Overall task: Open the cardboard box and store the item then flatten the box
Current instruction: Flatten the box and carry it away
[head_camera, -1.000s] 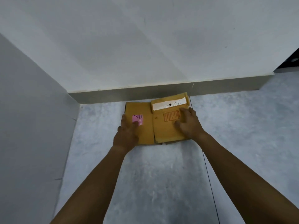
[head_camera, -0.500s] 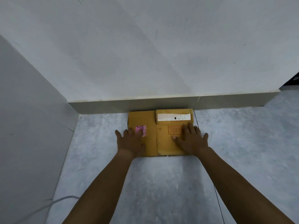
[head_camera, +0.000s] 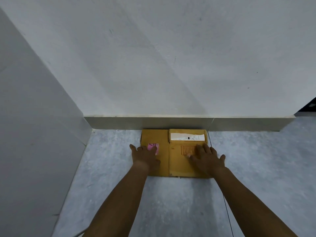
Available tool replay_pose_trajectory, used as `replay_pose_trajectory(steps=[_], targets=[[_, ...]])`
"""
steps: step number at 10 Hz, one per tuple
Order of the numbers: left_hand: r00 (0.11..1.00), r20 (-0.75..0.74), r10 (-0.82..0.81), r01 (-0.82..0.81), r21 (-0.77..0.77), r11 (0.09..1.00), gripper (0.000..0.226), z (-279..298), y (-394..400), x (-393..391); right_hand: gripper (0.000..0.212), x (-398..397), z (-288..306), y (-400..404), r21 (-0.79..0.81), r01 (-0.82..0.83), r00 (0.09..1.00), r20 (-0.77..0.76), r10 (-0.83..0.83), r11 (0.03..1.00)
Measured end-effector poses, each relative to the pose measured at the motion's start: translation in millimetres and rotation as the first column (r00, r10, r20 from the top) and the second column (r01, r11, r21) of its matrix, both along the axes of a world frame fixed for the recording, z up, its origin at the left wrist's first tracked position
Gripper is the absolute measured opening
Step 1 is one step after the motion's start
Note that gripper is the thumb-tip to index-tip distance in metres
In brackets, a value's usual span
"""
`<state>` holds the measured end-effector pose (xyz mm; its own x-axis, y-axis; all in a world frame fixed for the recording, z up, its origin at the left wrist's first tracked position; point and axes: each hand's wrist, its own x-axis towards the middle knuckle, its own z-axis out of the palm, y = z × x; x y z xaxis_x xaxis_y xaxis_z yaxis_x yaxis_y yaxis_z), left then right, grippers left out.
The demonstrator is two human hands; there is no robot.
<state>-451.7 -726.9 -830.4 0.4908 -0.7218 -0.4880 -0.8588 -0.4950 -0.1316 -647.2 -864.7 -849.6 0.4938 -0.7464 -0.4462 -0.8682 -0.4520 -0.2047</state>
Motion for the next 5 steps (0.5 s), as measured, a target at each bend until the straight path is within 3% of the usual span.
replay_pose_trajectory(steps=[3, 5], targets=[[0.996, -0.062, 0.056, -0.055, 0.015, 0.998, 0.064, 7.9, -2.7, -0.3, 0.081, 4.7, 19.1, -4.9, -0.019, 0.004, 1.0, 0.026, -0.003, 1.0], [0.994, -0.091, 0.057, -0.064, -0.075, 0.995, 0.062, 30.9, -17.8, 4.5, 0.079, 9.0, 39.5, -11.7, -0.051, 0.001, 0.999, 0.051, 0.002, 0.999]])
